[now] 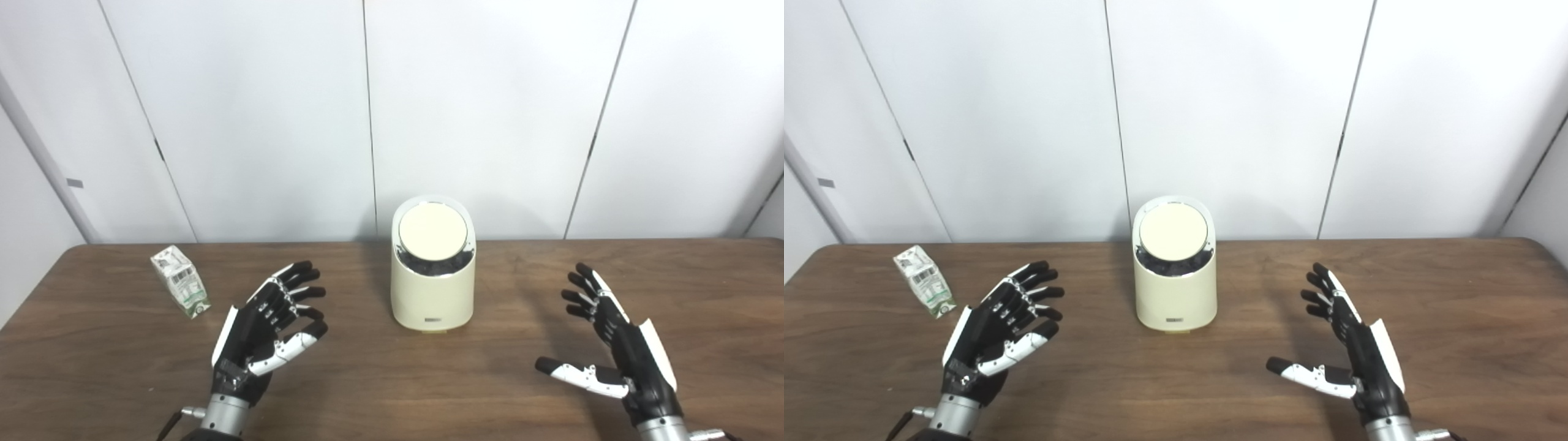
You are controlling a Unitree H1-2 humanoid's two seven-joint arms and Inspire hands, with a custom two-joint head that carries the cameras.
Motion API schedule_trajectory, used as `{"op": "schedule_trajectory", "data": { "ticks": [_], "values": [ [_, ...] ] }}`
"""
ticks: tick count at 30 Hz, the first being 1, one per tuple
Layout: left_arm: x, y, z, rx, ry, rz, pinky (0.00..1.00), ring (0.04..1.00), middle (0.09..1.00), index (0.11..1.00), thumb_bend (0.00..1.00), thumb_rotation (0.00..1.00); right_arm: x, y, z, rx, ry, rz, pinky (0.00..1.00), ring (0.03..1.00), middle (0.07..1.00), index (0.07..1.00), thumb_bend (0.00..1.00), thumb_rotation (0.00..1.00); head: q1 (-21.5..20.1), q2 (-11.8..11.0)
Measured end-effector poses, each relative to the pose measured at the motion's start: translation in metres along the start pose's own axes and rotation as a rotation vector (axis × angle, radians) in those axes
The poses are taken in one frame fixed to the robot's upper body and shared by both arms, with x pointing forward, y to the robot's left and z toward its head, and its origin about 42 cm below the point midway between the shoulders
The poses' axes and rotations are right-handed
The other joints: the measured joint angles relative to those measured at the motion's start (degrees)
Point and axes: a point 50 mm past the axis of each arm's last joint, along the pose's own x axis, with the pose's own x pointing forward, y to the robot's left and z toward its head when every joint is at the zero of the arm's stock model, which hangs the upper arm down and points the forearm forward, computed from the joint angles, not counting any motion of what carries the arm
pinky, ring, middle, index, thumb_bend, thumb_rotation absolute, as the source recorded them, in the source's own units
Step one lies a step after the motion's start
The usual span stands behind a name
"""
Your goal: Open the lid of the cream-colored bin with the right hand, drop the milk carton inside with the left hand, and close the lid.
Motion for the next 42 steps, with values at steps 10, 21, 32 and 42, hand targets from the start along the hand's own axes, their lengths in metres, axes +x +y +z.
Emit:
{"op": "schedule_trajectory", "data": {
  "ticks": [10,21,32,42],
  "values": [
    [0.000,0.000,0.000,-0.003,0.000,-0.002,0.56,0.720,0.800,0.821,0.71,0.14,-0.001,0.001,-0.003,-0.001,0.011,0.003,0.78,0.829,0.905,0.934,0.74,0.28,0.0,0.1],
    [0.000,0.000,0.000,0.003,0.001,-0.002,0.56,0.719,0.804,0.826,0.72,0.15,0.003,0.003,0.005,-0.037,-0.008,0.016,0.75,0.832,0.899,0.927,0.77,0.41,0.1,-0.1],
    [0.000,0.000,0.000,0.002,0.007,-0.002,0.55,0.712,0.797,0.823,0.73,0.16,0.064,0.003,0.052,-0.016,-0.028,0.049,0.76,0.882,0.913,0.918,0.84,0.42,-0.2,0.0],
    [0.000,0.000,-0.002,-0.001,0.021,-0.002,0.57,0.721,0.800,0.825,0.73,0.14,0.106,0.009,0.081,-0.021,-0.027,0.061,0.70,0.857,0.900,0.907,0.82,0.37,-0.3,0.2]
  ]
}}
